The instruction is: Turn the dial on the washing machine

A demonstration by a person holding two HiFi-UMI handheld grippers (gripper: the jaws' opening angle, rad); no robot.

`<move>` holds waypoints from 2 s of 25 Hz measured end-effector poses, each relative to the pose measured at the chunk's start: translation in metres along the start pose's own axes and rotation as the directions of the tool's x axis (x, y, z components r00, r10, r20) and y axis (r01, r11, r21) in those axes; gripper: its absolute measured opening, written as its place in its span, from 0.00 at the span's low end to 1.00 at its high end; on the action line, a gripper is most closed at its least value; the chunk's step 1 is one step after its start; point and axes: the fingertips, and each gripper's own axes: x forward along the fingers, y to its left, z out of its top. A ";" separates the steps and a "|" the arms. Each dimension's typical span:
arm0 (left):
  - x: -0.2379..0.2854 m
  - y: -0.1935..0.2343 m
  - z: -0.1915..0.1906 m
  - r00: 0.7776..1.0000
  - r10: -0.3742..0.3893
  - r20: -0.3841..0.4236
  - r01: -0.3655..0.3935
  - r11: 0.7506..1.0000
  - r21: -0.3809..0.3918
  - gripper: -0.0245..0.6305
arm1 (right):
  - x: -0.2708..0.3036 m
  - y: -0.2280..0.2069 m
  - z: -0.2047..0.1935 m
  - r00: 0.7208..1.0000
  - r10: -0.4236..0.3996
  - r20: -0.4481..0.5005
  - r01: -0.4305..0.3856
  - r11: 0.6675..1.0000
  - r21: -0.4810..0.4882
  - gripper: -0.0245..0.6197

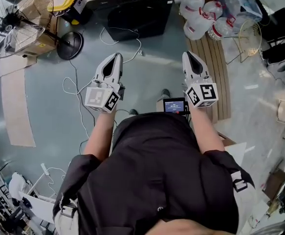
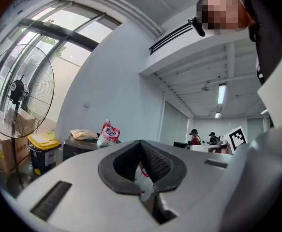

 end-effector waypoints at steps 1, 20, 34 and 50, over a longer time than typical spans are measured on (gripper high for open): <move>-0.015 0.004 -0.001 1.000 -0.007 0.002 0.007 1.000 0.002 0.03 | -0.006 0.015 -0.004 1.000 -0.003 -0.009 0.003 1.000 -0.001 0.04; -0.128 -0.034 -0.010 1.000 0.008 0.028 -0.006 0.998 -0.065 0.03 | -0.080 0.102 -0.012 0.996 0.090 -0.026 -0.090 0.996 -0.002 0.04; -0.127 -0.093 -0.019 1.000 0.002 -0.023 -0.002 1.000 0.008 0.03 | -0.122 0.071 -0.016 0.995 0.095 -0.028 -0.094 0.995 0.032 0.04; -0.135 -0.121 -0.027 0.999 -0.014 -0.034 0.014 1.000 -0.010 0.03 | -0.148 0.069 -0.015 0.994 0.108 -0.035 -0.107 0.994 0.022 0.04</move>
